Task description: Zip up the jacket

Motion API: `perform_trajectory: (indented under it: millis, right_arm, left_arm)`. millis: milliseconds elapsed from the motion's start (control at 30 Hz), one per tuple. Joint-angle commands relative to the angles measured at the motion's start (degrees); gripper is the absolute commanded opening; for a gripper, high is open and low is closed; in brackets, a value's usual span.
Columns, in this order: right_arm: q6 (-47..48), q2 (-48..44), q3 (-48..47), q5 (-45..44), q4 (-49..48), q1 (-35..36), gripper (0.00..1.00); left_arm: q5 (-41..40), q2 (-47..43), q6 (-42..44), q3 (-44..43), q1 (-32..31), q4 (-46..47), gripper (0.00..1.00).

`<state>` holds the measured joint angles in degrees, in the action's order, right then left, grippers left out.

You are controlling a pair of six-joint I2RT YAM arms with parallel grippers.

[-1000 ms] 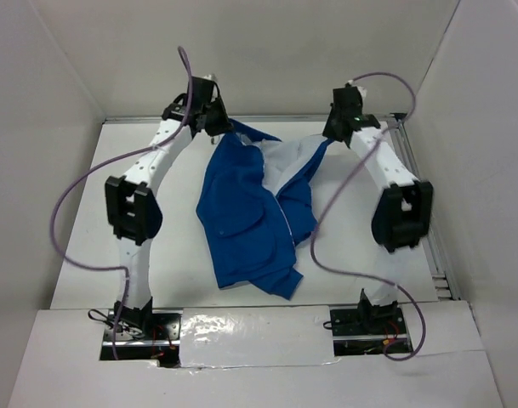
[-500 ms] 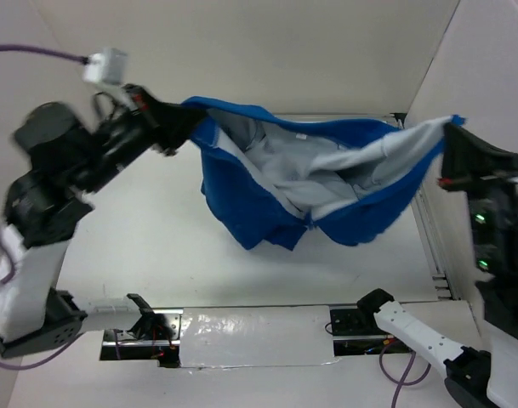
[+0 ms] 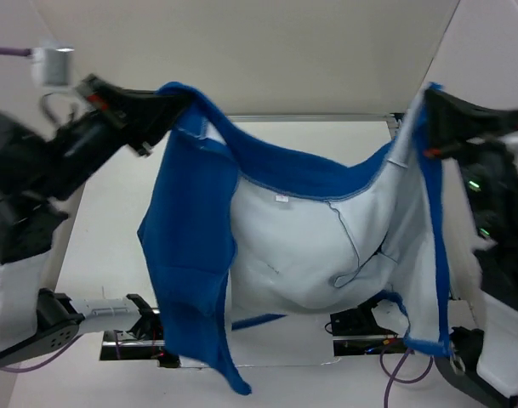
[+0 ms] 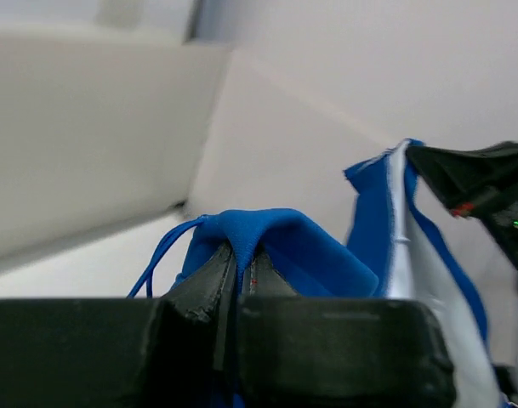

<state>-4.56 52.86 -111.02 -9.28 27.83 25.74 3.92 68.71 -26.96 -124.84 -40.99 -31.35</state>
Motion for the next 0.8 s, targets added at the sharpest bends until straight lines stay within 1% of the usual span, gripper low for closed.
perform_trajectory:
  millis: [0, 33, 67, 100, 133, 167, 200, 233, 267, 300, 333, 367, 400, 433, 467, 500, 533, 567, 600, 633, 667, 700, 733, 767]
  right_arm:
    - [-1.9, 8.9, 10.2, 1.5, -2.5, 0.6, 0.00]
    - [-3.4, 11.2, 16.0, 0.4, -5.7, 0.8, 0.00]
    - [-4.2, 12.4, 19.2, -0.4, -7.6, 1.3, 0.00]
    - [-5.4, 14.1, 21.6, -1.3, -9.3, 1.4, 0.00]
    - [-8.1, 18.8, 24.9, -3.9, -10.8, 1.6, 0.00]
    - [-10.2, 22.1, 25.1, -5.3, -9.7, 1.5, 0.00]
    - [-11.9, 25.8, 24.5, -6.0, -8.3, 1.5, 0.00]
    - [-13.8, 33.4, 22.7, -6.0, -6.5, 1.6, 0.05]
    - [-15.1, 37.5, 21.2, -6.4, -5.4, 1.8, 0.06]
    - [-15.7, 45.3, 17.1, -6.7, -2.9, 2.0, 0.18]
    - [-16.4, 48.8, 14.5, -7.3, -1.0, 2.3, 0.33]
    - [-16.4, 52.2, 8.9, -7.9, 0.8, 2.4, 0.47]
    - [-16.5, 56.8, 6.7, -8.1, 4.4, 2.6, 0.71]
    - [-17.0, 57.7, 5.4, -8.4, 5.5, 2.7, 0.79]
    - [-16.8, 57.8, 5.2, -8.1, 5.5, 2.7, 0.84]
    - [-17.0, 55.9, 7.6, -7.6, 4.3, 2.7, 0.93]
    - [-17.2, 54.1, 9.8, -6.6, 2.9, 2.4, 0.98]
    - [-17.2, 51.7, 12.6, -3.6, 1.5, 2.2, 1.00]
    - [-17.7, 47.0, 18.2, -2.2, -0.7, 1.4, 1.00]
    - [-18.5, 44.8, 20.7, -1.0, -1.5, 1.1, 1.00]
    - [-19.9, 40.2, 26.6, 1.1, -2.0, 0.7, 1.00]
    - [-20.8, 37.7, 29.6, 2.1, -2.9, 0.0, 1.00]
    - [-23.5, 33.1, 35.8, 3.3, -3.3, -0.3, 1.00]
    - [-24.8, 30.8, 39.2, 4.5, -4.6, -0.7, 1.00]
  left_arm:
    - [-16.8, 9.0, 0.8, 7.1, 0.5, 1.4, 0.00]
    - [-19.0, 10.7, -0.4, 9.0, 3.3, 0.0, 0.01]
    - [-18.6, 15.6, -2.1, 10.4, 5.9, -2.1, 0.01]
    - [-11.3, 18.6, -6.2, 10.5, 9.5, -7.4, 0.00]
    - [-7.1, 21.4, -8.5, 10.4, 16.7, -9.4, 0.00]
    - [-4.4, 27.4, -10.1, 10.8, 19.5, -10.6, 0.00]
    - [-1.4, 30.7, -12.6, 10.6, 21.9, -11.3, 0.02]
    - [0.2, 34.2, -12.3, 9.4, 24.9, -12.6, 0.09]
    - [0.0, 42.0, -12.5, 4.3, 25.6, -14.2, 0.29]
    - [-0.3, 46.0, -12.2, 0.7, 26.6, -18.7, 0.45]
    - [0.6, 50.0, -11.5, -3.8, 27.0, -21.0, 0.66]
    - [1.3, 56.6, -11.4, -11.2, 27.4, -23.2, 0.94]
    - [3.0, 59.1, -10.8, -13.8, 28.2, -24.4, 0.99]
    - [5.6, 60.4, -10.4, -14.9, 28.5, -24.7, 0.99]
    - [6.1, 60.1, -10.4, -12.6, 28.9, -23.9, 0.99]
    - [6.5, 58.7, -10.3, -9.8, 28.9, -22.3, 0.99]
    - [6.9, 54.6, -10.3, -3.0, 29.0, -18.6, 0.99]
    - [7.2, 52.3, -10.2, 0.5, 29.0, -16.8, 0.99]
    - [8.4, 47.4, -10.0, 6.7, 28.8, -13.3, 0.99]
    - [8.9, 44.7, -9.9, 9.7, 28.6, -12.1, 0.99]
    - [9.3, 42.5, -9.6, 12.0, 28.3, -11.3, 0.99]
    - [9.3, 37.9, -9.4, 16.9, 26.9, -10.8, 0.99]
    - [7.3, 35.4, -10.5, 19.4, 26.0, -11.4, 0.99]
    - [6.4, 33.0, -11.0, 22.5, 23.4, -11.4, 0.99]
